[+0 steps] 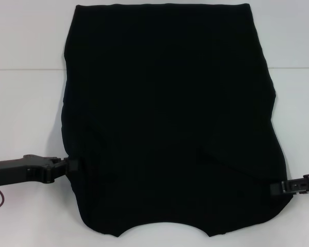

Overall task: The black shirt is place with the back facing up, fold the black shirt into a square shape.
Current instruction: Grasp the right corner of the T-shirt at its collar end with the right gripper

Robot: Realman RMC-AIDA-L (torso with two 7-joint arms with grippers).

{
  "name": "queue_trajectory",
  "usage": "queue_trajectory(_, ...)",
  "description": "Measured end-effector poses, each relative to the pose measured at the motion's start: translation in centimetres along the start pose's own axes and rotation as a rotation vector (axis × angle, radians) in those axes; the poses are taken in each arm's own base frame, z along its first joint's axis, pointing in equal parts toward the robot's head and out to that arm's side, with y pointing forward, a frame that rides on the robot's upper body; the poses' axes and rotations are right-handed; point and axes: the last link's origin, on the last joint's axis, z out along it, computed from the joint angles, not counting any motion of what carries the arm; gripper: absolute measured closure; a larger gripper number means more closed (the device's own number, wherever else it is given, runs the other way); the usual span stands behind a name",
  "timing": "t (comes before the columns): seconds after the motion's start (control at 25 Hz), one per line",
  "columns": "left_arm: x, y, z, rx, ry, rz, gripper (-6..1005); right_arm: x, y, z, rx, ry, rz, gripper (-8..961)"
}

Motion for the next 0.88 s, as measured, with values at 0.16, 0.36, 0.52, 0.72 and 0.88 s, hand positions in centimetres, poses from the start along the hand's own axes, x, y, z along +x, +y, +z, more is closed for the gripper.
queue_trajectory(0.16,0.01,-0.03,0.0,0.002,0.0,0.0,944,-0.11,-0.04,0.0,0.006,-0.003,-0.008,143)
queue_trajectory(0.36,0.01,-0.04,0.0,0.003,0.0,0.0,944,-0.25,-0.11,0.02,0.015,-0.006,-0.015,358)
queue_trajectory(0.52,0.01,-0.05,-0.01,0.004,0.001,-0.001,944,-0.09,-0.28,-0.04,0.02,-0.01,-0.01,524)
queue_trajectory(0.72,0.02,-0.13,0.0,0.009,0.002,0.0,944,0.15,-0.59,-0.01,0.028,-0.016,-0.012,750)
queue_trajectory(0.88,-0.15,-0.06,0.2,0.001,0.005,-0.019,945,0.53,-0.84,-0.16,0.02,-0.038,-0.025,859)
